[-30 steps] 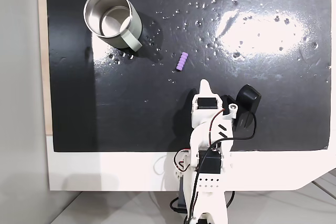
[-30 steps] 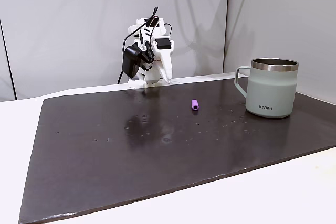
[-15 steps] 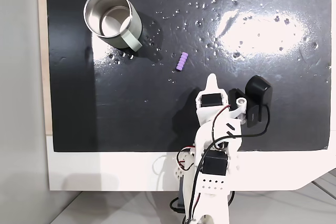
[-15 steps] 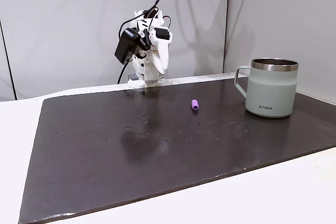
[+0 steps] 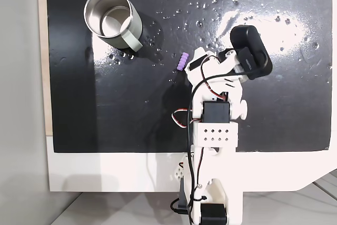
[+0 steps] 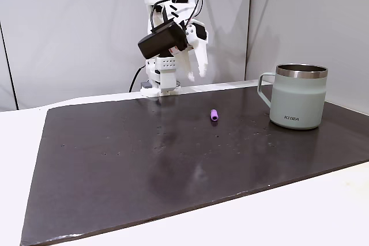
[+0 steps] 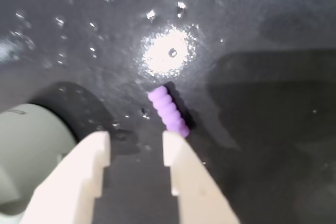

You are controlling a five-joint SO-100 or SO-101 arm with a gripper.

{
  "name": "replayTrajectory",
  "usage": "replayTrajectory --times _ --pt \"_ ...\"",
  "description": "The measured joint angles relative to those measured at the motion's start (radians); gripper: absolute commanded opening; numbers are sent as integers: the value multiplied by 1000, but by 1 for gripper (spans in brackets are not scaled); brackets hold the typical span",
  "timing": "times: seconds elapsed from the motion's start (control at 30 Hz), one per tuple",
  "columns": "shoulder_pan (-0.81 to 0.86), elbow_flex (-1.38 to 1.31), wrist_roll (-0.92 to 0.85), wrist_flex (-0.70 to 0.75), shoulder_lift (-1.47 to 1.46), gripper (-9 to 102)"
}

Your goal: Grasp a pengrip and put it in the cup.

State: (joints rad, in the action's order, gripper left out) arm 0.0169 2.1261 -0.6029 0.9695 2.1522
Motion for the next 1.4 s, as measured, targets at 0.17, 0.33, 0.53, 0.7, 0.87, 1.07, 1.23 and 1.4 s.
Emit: replayTrajectory --times 0.17,0.33,0.53,0.7,0.87,1.07,1.23,1.4 --pt "2 -123 -75 77 -167 15" --pt "-20 -225 -118 138 -319 18" --pt "-60 -295 -141 183 -451 19" --pt "-124 -337 -156 224 -549 19" --pt "-144 -394 -158 252 -657 18" --pt "-167 -416 -164 253 -733 15" --pt "-170 -422 -167 222 -755 8" --pt "-172 -425 -164 184 -770 2"
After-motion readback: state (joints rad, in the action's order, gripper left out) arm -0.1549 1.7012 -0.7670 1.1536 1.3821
